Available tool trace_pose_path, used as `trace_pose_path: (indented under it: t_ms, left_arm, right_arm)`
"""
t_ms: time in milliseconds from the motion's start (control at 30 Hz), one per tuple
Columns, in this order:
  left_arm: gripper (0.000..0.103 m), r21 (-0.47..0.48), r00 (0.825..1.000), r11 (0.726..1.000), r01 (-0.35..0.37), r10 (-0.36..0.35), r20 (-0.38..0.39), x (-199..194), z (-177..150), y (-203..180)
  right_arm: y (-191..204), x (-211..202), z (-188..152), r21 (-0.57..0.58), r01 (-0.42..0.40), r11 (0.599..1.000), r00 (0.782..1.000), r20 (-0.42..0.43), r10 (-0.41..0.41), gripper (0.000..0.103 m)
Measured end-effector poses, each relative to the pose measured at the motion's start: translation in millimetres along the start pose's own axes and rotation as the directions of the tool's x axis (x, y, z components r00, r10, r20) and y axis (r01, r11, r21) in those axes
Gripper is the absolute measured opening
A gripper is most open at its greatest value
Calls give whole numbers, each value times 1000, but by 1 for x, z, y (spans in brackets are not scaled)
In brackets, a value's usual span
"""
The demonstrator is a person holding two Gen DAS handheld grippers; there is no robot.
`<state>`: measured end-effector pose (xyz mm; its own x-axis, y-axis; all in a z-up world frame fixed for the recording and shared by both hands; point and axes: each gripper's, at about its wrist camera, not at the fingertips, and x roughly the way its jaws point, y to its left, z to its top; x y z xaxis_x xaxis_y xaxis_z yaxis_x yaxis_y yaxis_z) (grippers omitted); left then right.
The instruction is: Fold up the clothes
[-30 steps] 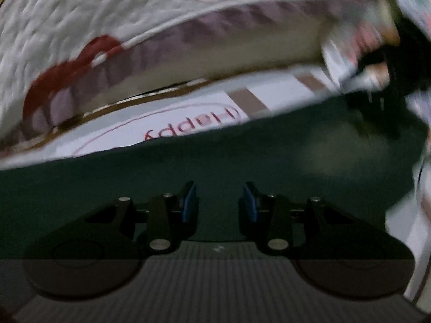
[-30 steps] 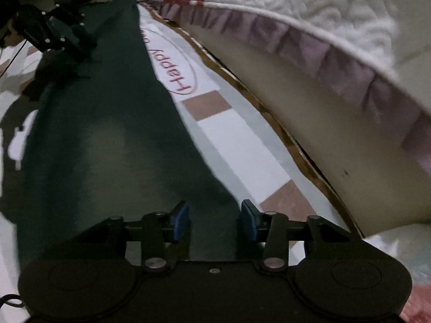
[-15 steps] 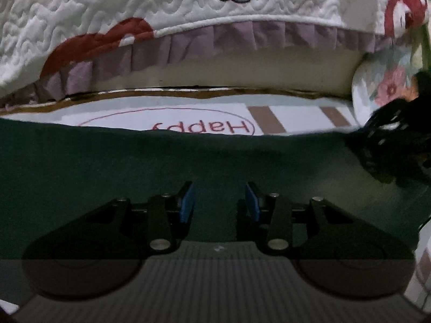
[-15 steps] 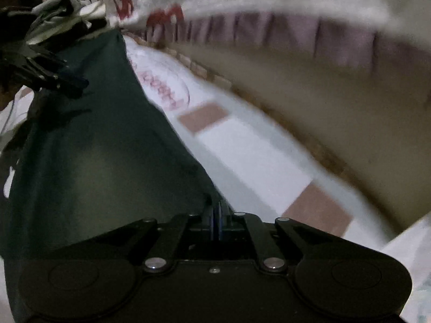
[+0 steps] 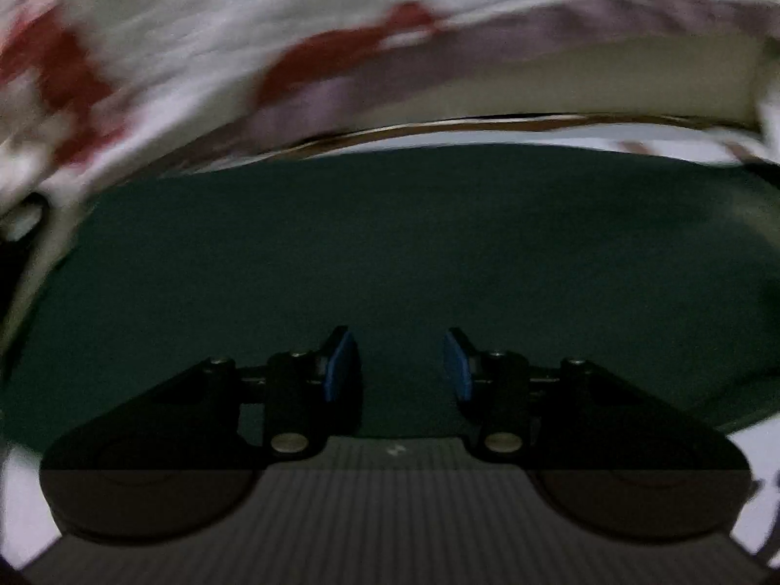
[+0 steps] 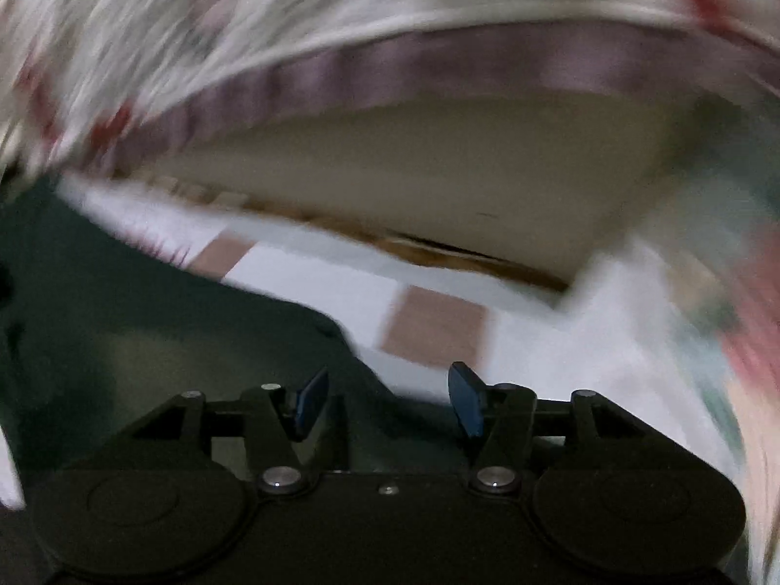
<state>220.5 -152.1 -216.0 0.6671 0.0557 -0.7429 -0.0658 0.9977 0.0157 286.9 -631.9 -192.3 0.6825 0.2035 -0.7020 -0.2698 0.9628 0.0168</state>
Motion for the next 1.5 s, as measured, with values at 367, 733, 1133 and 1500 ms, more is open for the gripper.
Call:
trace_pose_path:
  t_ms: [367,733,1133,1500]
  left_arm:
    - [43,-716,992,699,-11,98,80,-66,-12,241]
    - [41,-741,986,671,19,112,127,-49,-11,256]
    - [11,-634,977,767,-98,194,83,-56,7,253]
    - [53,-906,990,406,118,21,138,-30,-27,268]
  right_arm:
    - [-50,-151,-144,545,100,833,986,58,-156,60]
    - [-59,-148,-178,780,39,625,990,56,-131,62]
    - [-49,-132,-188,810,21,586,989,68,-129,62]
    - [-41,-127,-183,844,-55,534,984,136,-113,64]
